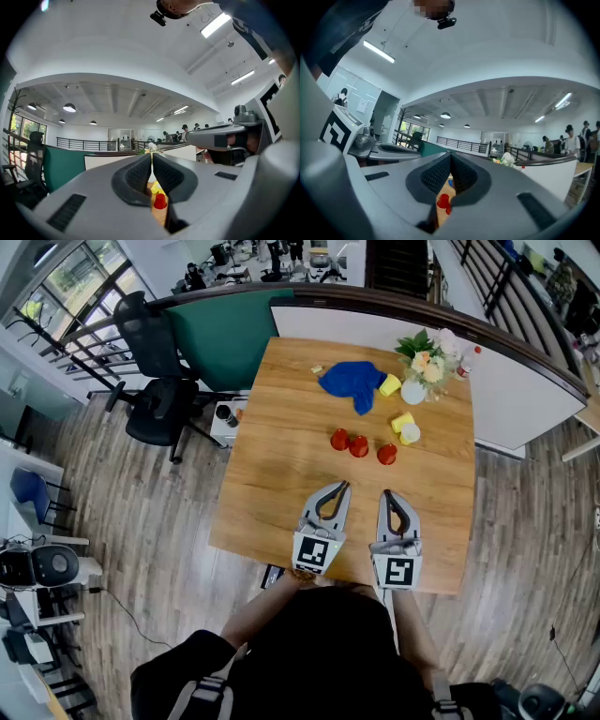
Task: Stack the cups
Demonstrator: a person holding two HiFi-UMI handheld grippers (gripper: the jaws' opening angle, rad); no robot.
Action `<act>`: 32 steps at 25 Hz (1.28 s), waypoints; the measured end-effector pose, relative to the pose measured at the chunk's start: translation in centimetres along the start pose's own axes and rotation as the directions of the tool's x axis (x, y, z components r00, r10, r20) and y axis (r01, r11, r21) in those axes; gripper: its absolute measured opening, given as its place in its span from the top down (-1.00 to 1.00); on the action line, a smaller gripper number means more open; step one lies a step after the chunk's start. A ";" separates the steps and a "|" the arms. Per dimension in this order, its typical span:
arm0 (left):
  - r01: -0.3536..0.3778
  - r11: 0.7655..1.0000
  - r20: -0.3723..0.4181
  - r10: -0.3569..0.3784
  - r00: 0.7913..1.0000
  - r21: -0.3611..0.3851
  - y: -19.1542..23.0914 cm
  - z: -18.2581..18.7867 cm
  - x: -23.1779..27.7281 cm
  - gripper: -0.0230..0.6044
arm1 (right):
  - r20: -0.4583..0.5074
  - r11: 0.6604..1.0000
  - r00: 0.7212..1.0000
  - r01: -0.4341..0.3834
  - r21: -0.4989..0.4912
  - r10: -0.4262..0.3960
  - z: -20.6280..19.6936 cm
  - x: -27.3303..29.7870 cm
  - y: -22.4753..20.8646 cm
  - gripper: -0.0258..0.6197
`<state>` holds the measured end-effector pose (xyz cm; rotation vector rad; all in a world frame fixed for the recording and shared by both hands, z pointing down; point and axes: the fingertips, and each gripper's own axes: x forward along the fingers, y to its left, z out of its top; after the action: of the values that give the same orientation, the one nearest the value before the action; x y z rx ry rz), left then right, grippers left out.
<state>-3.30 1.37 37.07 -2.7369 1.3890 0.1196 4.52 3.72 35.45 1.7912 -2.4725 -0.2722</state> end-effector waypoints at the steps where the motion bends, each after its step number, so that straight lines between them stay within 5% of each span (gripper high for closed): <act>1: -0.004 1.000 0.001 0.004 1.000 0.004 -0.2 -0.1 0.5 0.83 | 0.005 1.000 1.000 -0.002 0.003 0.002 -0.1 0.1 -0.6 0.91; 10: -0.033 0.999 -0.025 0.034 0.999 0.038 -1.6 -1.9 3.7 0.83 | -0.075 0.996 0.996 -0.049 0.076 0.054 -5.0 2.0 -4.9 0.90; 13: -0.038 0.998 -0.044 0.040 0.998 0.047 -0.7 -3.3 4.4 0.82 | -0.105 0.994 0.992 -0.068 0.082 0.077 -6.5 3.0 -5.2 0.75; 32: -0.069 0.997 -0.228 0.072 0.971 0.021 6.1 -14.3 10.3 0.82 | -0.273 0.994 0.956 -0.091 0.064 0.105 -13.6 8.2 -6.7 0.75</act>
<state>-1.63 -11.92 50.11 -2.7626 1.5353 -0.2083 10.42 -7.37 47.22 1.5916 -2.3772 0.0467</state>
